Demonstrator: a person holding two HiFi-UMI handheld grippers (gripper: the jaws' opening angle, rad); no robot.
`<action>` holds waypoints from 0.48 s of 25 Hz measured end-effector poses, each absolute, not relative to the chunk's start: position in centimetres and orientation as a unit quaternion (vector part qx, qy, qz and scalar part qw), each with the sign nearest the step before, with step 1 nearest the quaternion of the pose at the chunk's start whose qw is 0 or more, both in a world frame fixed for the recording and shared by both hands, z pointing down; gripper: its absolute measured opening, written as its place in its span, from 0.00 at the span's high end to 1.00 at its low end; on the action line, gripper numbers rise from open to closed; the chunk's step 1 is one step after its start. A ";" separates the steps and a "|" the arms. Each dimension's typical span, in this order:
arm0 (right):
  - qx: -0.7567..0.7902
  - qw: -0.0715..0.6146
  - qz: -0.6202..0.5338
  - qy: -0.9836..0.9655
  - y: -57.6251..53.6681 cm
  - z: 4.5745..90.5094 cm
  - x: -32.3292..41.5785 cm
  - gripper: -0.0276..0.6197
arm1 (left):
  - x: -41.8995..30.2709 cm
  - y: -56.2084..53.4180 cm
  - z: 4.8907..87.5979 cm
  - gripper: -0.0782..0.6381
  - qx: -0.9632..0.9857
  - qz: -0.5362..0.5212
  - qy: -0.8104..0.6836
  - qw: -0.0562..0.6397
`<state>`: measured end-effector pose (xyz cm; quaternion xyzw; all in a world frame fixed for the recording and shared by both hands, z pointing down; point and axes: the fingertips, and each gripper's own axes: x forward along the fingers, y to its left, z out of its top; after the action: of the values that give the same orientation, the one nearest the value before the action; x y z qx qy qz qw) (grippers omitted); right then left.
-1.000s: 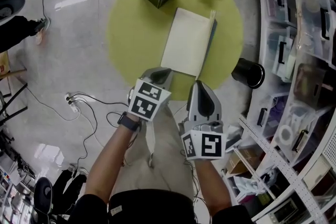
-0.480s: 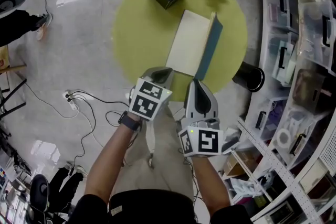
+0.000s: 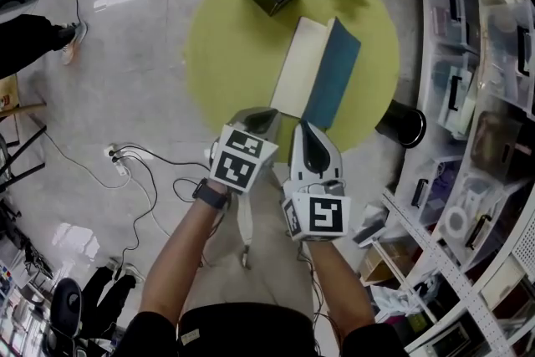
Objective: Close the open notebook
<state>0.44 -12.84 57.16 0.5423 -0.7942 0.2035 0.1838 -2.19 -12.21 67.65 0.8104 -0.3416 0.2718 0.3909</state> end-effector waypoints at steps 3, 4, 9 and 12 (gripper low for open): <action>0.532 0.189 0.207 -0.799 -13.0 57.9 -0.1 0.95 | -2.3 -12.2 67.6 0.87 0.809 0.269 -0.343 0.395; 0.529 0.190 0.209 -0.800 -13.0 58.1 -0.3 0.95 | -2.4 -12.2 67.6 0.87 0.808 0.268 -0.345 0.395; 0.518 0.198 0.214 -0.804 -13.2 59.3 -1.0 0.95 | -2.6 -12.3 67.7 0.87 0.808 0.270 -0.347 0.392; 0.510 0.206 0.225 -0.805 -13.1 60.1 -1.3 0.95 | -3.0 -12.2 67.7 0.87 0.806 0.270 -0.351 0.392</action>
<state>-1.30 -13.13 60.05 0.5096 -0.8046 0.2247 0.2059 -2.98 -12.22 67.68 0.8060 -0.3512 0.2705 0.3922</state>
